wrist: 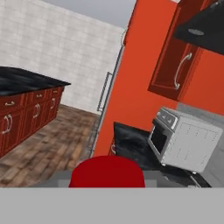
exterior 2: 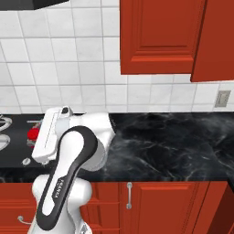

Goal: Collect the paprika, ketchup, and shaker from the cabinet and place them next to the stove.

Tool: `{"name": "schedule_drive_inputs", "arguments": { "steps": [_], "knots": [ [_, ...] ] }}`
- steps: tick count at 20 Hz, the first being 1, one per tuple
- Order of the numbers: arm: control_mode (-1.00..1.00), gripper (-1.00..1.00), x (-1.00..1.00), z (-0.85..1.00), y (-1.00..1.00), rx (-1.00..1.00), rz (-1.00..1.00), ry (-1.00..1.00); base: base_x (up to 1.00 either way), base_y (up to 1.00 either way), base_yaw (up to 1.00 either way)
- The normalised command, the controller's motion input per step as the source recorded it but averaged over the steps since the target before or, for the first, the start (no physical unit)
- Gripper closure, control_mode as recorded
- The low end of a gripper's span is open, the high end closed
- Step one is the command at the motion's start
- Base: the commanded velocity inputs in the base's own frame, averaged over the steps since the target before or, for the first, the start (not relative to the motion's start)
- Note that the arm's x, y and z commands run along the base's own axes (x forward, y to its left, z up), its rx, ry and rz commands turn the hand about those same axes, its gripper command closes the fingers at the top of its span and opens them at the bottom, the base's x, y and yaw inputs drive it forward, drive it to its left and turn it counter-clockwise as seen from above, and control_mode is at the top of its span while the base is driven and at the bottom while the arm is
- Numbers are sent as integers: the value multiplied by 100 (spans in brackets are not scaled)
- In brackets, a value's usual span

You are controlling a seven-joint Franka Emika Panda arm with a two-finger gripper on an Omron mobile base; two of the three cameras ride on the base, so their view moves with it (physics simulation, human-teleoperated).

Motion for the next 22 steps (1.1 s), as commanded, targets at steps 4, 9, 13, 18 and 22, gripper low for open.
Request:
{"name": "schedule_drive_inputs", "arguments": {
  "steps": [4,9,13,18,22],
  "knots": [
    [-100,100,22,-38,-28,4,1,3,0,0,0],
    [-100,100,47,-35,-16,4,0,1,0,0,0],
    [-100,100,66,-32,-12,0,0,7,0,0,0],
    [-100,100,62,-43,-18,0,1,8,0,0,0],
    [-100,100,52,-57,-19,0,2,2,0,0,0]
  ]
}}
